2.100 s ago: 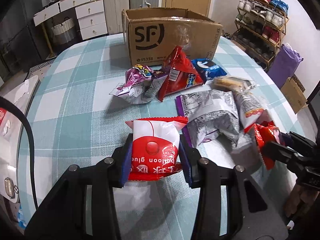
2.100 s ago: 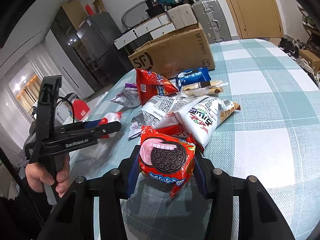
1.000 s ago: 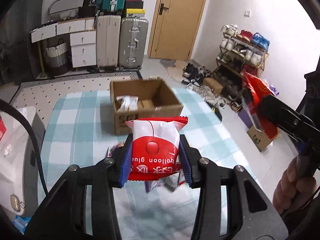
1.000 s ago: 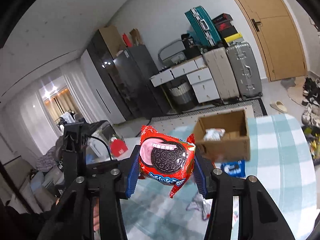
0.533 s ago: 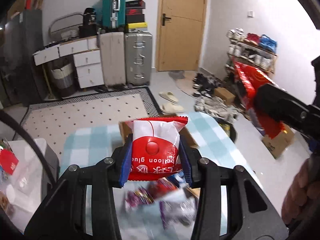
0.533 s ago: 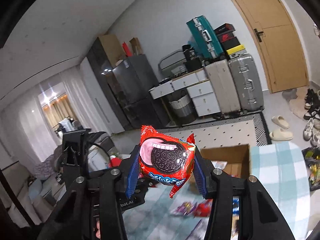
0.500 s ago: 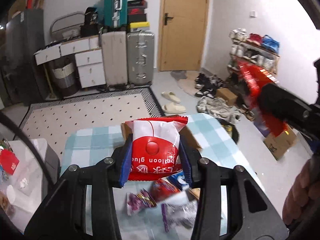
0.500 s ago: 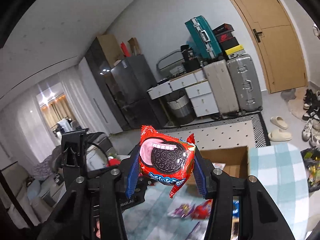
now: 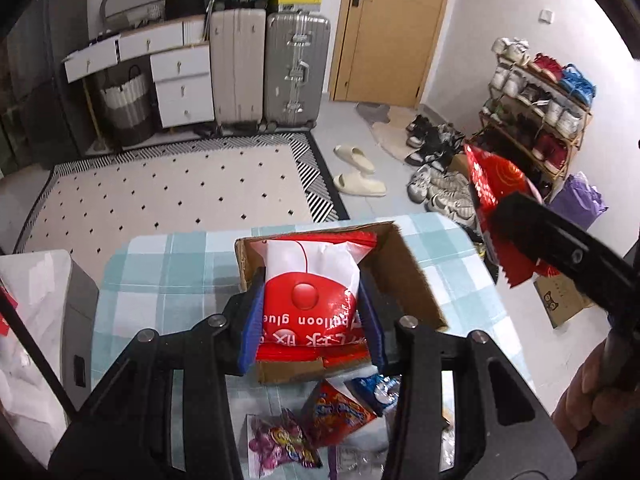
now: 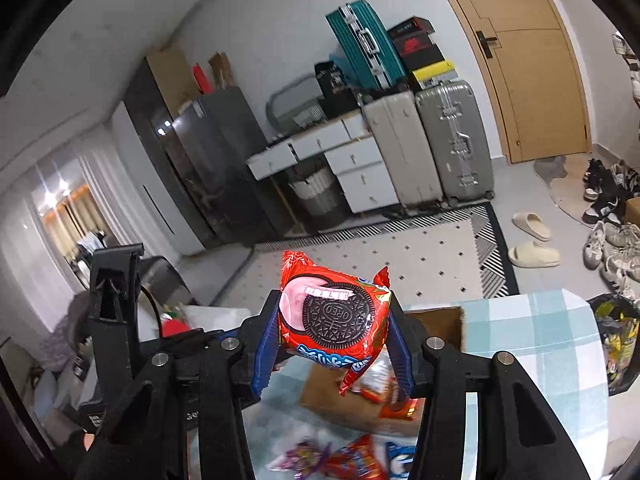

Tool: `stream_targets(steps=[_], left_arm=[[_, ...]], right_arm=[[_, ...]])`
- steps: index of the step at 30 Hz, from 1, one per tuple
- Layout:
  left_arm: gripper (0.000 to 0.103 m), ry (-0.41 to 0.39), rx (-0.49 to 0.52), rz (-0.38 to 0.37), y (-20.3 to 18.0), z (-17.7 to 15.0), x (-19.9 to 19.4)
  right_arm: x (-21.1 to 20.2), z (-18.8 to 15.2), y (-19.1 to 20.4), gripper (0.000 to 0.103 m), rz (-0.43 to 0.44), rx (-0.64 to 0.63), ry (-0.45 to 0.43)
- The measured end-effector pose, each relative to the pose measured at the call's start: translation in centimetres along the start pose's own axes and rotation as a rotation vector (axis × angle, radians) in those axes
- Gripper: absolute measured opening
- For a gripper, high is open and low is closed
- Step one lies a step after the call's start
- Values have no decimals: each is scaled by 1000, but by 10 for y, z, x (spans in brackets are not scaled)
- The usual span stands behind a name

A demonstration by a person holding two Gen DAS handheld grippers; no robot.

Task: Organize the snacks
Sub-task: 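Carry the balloon glue packet and Oreo packet over the box, then open both grippers to drop the packets into the box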

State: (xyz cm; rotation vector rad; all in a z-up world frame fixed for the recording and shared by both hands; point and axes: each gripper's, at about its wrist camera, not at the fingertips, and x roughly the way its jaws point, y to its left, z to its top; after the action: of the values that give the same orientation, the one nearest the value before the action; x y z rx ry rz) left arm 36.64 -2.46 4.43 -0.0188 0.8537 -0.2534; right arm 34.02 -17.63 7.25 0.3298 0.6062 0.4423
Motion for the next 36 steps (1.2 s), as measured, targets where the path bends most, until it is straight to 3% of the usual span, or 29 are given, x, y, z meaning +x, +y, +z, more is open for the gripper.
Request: stream_targets(steps=[9,16,24,27,29,32,36], left_arm=[[40,105,-49,-34,7,-10,84],[40,174,-51,-1,15,-14,146],[41,217,-40,28,19,-26,172],[51,223,-67,-6,21,-28,174],[70,218,-70,15,23,-28,172],[82,183,-75,18,23,-28,161],[83,181,-71,31,20,-31,143]], right_arm=[[78,-24,-44,48,-52,-9,146],[121,-55,-76,48,-51,71,256],[134,-70,-97,49,-37,129,287],[134,-70,-97,53,-56,123,281],[131,-69,-97,55,-56,117,274],[124,-68,-97,56,-65,119,259],[108,-66,-93,67,-68,108,229]])
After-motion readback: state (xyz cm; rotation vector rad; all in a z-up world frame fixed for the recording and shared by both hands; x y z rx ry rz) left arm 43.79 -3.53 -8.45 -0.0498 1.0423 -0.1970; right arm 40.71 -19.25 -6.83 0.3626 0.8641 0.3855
